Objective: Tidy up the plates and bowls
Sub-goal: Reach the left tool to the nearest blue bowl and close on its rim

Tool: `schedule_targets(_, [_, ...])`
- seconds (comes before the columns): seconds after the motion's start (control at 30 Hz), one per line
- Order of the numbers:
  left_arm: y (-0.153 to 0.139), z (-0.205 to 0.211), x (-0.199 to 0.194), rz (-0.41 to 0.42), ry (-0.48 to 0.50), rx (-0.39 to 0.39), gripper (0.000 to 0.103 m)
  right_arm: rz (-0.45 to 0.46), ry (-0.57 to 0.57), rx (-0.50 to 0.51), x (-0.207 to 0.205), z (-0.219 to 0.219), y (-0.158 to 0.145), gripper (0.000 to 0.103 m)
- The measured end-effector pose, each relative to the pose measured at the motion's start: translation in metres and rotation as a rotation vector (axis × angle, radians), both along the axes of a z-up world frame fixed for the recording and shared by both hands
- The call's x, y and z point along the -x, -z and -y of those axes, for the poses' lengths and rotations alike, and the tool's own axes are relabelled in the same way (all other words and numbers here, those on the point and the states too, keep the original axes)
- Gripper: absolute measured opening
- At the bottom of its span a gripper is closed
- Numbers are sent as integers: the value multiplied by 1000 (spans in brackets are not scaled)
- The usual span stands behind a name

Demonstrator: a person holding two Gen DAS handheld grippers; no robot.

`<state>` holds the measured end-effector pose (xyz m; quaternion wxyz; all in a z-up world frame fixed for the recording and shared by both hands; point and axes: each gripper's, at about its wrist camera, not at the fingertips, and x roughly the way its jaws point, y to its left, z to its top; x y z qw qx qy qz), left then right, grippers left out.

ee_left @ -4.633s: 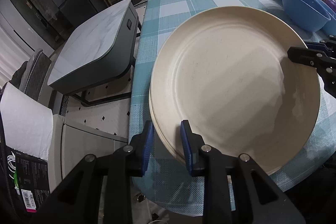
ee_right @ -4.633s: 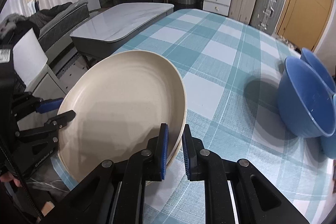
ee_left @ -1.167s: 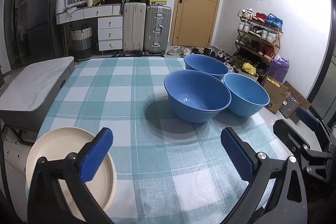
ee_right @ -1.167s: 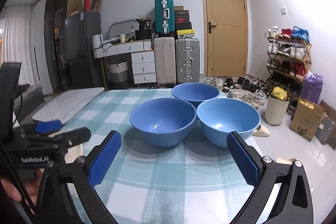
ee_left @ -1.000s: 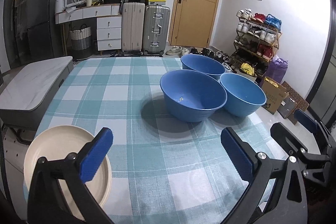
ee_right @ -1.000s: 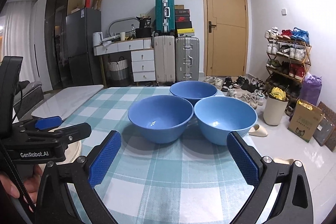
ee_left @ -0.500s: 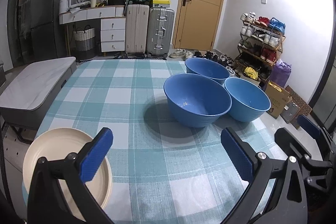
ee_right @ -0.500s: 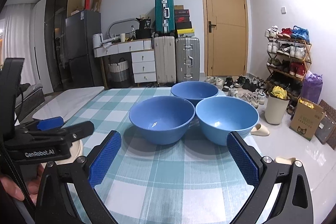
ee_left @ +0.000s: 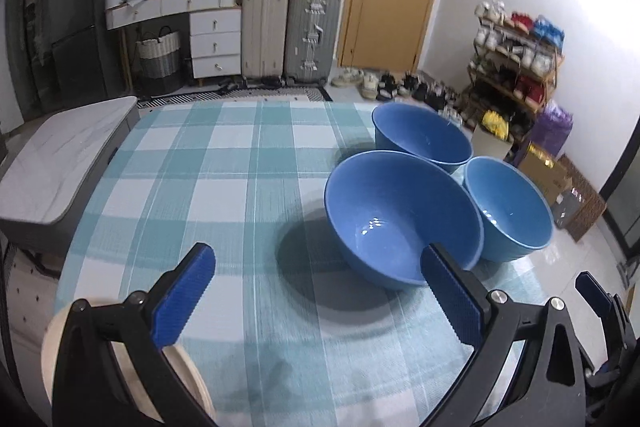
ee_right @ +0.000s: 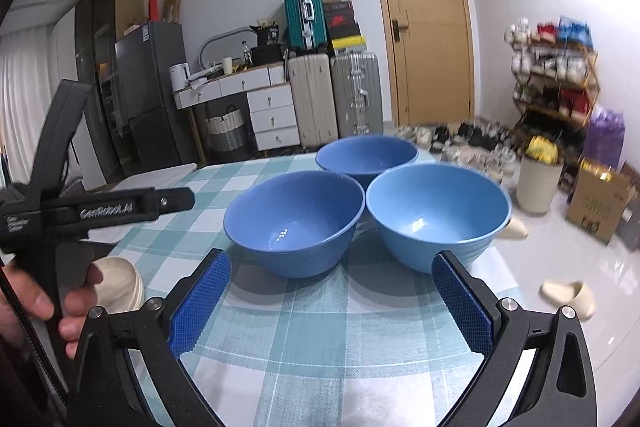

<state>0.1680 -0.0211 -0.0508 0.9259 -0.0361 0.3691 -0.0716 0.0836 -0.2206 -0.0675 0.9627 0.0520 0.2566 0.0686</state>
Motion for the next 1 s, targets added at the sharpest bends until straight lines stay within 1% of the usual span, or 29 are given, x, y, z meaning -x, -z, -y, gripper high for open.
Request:
schedule_targets(0.07, [-2,3,-14,-1,7,-33,103,-17,2,-40,-10,6,3,102])
schedule_targets(0.13, [-3,8,-29,23,19,-99,103,-19,13,-72,-18,11,5,102])
schedule_targets(0.17, [-3,11,-39,19,45,-125,103,-20,16,-80,-22,13,6,102])
schedule_targets(0.2, [-2,13,-52,-4,70,-135,103,-23,16,-84,-26,14,7,102])
schedule_targets(0.23, [1,14,-62,-31,92,-128,103,-31,15,-85,-32,14,10,102])
schedule_targets(0.3, [8,19,-82,-104,147,-126,103,-44,11,-90,-38,15,14,102])
schedule_targets(0.33, [11,21,-88,-116,150,-131,103,-53,6,-99,-42,15,17,102])
schedule_targets(0.4, [19,27,-101,-151,184,-169,102,-73,-6,-123,-49,16,23,102])
schedule_targets(0.5, [32,31,-116,-195,175,-211,102,-88,-1,-146,-54,15,33,102])
schedule_targets(0.67, [48,39,-130,-263,227,-215,102,-148,68,-194,-71,17,51,102])
schedule_targets(0.73, [49,40,-135,-270,230,-213,101,-151,95,-215,-76,18,53,102])
schedule_targets(0.77, [50,42,-137,-278,249,-203,101,-152,108,-236,-80,18,54,102])
schedule_targets(0.83, [52,46,-141,-304,281,-206,101,-159,121,-260,-86,18,55,102])
schedule_targets(0.87, [55,50,-144,-318,299,-213,98,-168,126,-268,-91,18,56,102])
schedule_targets(0.93, [56,51,-146,-328,314,-210,80,-184,129,-287,-97,17,58,102])
schedule_targets(1.0, [59,53,-152,-358,328,-202,78,-203,132,-297,-101,14,61,102])
